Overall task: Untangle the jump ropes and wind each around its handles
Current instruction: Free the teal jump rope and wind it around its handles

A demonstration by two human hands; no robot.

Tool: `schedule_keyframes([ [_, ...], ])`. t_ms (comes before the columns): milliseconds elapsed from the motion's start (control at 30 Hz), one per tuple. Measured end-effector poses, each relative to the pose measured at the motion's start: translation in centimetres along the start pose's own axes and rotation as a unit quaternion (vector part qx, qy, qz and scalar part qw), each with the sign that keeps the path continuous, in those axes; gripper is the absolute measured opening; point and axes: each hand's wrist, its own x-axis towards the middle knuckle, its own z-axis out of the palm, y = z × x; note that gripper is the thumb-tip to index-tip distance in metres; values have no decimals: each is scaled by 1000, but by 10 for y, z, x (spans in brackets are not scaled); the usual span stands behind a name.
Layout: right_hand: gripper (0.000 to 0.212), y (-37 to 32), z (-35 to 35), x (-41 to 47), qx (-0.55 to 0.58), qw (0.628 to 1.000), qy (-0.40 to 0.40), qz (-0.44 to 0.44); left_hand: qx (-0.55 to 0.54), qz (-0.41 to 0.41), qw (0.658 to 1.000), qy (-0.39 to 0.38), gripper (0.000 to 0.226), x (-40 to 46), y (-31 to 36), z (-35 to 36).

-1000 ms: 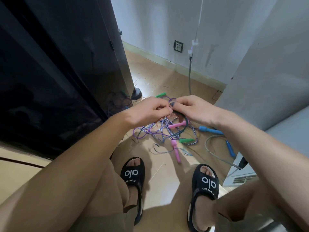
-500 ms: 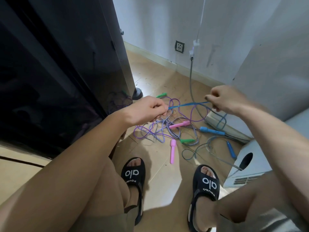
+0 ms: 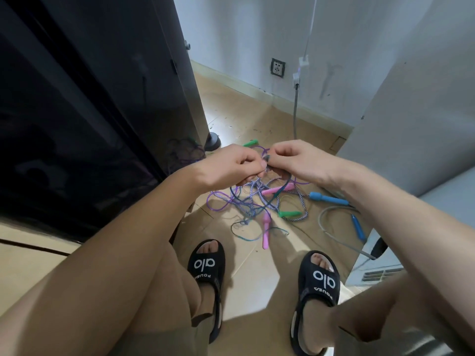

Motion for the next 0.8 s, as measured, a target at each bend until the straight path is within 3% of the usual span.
schedule_keyframes([
  [233, 35, 1, -21, 1, -175, 983, 53, 0, 28, -1, 1000, -12, 28, 2, 1, 1],
  [300, 36, 14, -38, 4, -265, 959, 101, 29, 54, -8, 998, -11, 29, 2, -2, -2],
  [400, 29, 42, -73, 1, -366, 901, 188, 141, 6, -19, 1000, -1, 30, -1, -9, -9],
  [467, 22, 53, -81, -3, -405, 871, 198, 197, -11, -16, 1000, 8, 29, -2, -8, -10],
  [533, 30, 46, -65, 1, -354, 908, 158, 158, -16, -9, 1000, 10, 28, -2, -5, -8],
  [633, 38, 14, -18, 6, -132, 988, 63, 46, -23, -6, 1000, 9, 26, 0, 2, -4],
  [700, 36, -1, 2, 4, -16, 999, 18, 24, -34, -3, 999, 7, 26, 0, 4, -2],
  [800, 31, -6, 0, 0, -2, 1000, 17, -4, -45, -10, 999, 3, 26, -2, 3, -2],
])
